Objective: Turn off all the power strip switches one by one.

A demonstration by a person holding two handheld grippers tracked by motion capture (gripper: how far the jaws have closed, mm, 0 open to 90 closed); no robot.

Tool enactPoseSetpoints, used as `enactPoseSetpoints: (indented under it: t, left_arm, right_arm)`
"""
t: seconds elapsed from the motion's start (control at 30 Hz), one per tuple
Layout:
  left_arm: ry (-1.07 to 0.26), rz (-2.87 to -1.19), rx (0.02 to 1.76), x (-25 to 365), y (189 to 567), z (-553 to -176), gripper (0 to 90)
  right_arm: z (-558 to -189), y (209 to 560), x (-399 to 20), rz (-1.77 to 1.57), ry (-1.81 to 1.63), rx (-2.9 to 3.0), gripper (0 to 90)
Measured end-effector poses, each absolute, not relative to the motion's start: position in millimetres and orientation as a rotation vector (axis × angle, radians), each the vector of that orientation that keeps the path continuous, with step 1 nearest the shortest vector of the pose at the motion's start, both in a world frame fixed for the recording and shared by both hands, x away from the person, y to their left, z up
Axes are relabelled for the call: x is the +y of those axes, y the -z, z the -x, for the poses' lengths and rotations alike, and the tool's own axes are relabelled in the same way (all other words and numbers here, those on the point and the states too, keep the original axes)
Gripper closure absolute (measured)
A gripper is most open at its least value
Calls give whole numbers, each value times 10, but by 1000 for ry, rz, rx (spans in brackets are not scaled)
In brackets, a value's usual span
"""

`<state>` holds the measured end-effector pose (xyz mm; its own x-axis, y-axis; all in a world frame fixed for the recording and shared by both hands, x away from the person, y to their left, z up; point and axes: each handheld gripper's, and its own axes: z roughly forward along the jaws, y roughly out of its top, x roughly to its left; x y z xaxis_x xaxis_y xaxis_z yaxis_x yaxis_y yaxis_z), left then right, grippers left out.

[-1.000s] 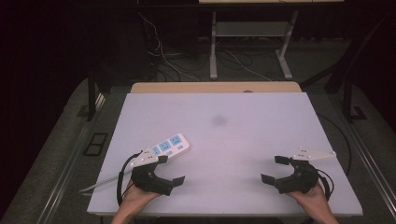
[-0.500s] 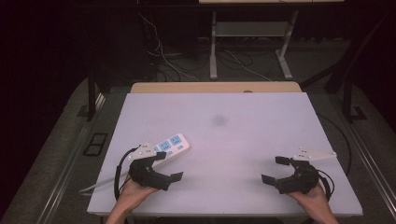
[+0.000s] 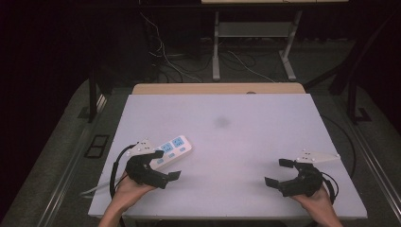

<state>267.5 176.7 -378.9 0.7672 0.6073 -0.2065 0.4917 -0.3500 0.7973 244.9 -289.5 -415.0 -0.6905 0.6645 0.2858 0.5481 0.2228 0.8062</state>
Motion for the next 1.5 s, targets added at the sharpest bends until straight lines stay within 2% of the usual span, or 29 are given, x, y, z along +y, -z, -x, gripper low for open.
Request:
enactPoseSetpoints:
  t: [0.8,1.5]
  left_arm:
    - [-167,-2066,843,1918,3619,-2808,0]
    - [-172,-2107,911,2090,3663,-2975,0]
  right_arm:
    - [-2449,4158,-2895,-1179,-1468,2364,5]
    - [-2450,4166,-2899,-1185,-1465,2366,5]
